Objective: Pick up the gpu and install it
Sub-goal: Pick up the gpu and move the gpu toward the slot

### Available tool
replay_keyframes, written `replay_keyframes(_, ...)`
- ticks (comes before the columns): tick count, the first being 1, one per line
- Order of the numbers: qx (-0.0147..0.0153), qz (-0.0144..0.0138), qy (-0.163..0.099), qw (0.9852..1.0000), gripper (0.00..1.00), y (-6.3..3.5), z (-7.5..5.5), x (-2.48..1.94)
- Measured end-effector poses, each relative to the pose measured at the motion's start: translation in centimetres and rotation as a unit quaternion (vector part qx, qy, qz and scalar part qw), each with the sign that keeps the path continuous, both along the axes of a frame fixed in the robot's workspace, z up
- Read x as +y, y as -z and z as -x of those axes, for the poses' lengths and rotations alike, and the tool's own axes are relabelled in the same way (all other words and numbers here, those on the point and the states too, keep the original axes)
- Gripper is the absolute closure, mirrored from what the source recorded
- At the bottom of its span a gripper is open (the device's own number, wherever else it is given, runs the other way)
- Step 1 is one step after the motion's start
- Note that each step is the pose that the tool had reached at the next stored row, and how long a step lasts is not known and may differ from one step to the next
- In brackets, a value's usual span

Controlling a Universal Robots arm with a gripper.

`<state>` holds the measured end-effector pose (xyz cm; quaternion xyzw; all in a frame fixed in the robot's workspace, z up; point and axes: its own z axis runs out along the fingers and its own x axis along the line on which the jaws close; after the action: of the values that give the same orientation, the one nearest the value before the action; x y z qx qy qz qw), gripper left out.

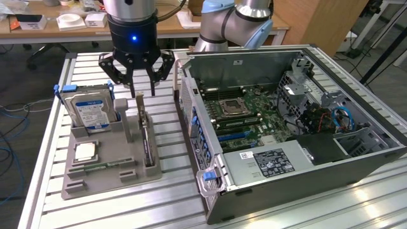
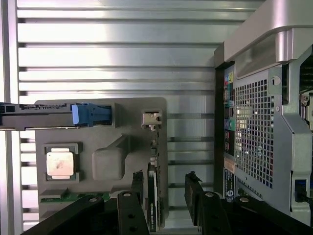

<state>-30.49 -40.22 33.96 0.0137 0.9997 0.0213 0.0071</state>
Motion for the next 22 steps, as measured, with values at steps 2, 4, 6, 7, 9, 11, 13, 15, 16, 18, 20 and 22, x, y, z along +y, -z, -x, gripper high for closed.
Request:
replay_keyframes(2, 0.0, 0.0001, 0.0, 1.0, 0.53, 0.1, 0.0, 0.0)
replay_keyframes(4, 0.0, 0.0002, 0.0, 1.0, 0.53, 0.18, 0.0, 0.0)
replay_keyframes(6, 0.0, 0.0002, 0.0, 1.0, 0.53, 0.25, 0.0, 0.0)
replay_keyframes(7, 0.0, 0.0002, 0.0, 1.0, 0.53, 0.29, 0.0, 0.0)
replay_keyframes(9, 0.0, 0.0002, 0.0, 1.0, 0.53, 0.36, 0.0, 0.0)
replay_keyframes(11, 0.0, 0.0002, 0.0, 1.0, 0.53, 0.44, 0.0, 0.0)
replay_keyframes(13, 0.0, 0.0003, 0.0, 1.0, 0.53, 0.53, 0.0, 0.0)
replay_keyframes(15, 0.0, 0.0003, 0.0, 1.0, 0.53, 0.63, 0.0, 0.0)
replay_keyframes(16, 0.0, 0.0003, 0.0, 1.0, 0.53, 0.68, 0.0, 0.0)
replay_keyframes(18, 0.0, 0.0004, 0.0, 1.0, 0.53, 0.78, 0.0, 0.0)
replay_keyframes(20, 0.0, 0.0004, 0.0, 1.0, 0.53, 0.88, 0.0, 0.0)
replay_keyframes(22, -0.0001, 0.0004, 0.0, 1.0, 0.53, 0.98, 0.0, 0.0)
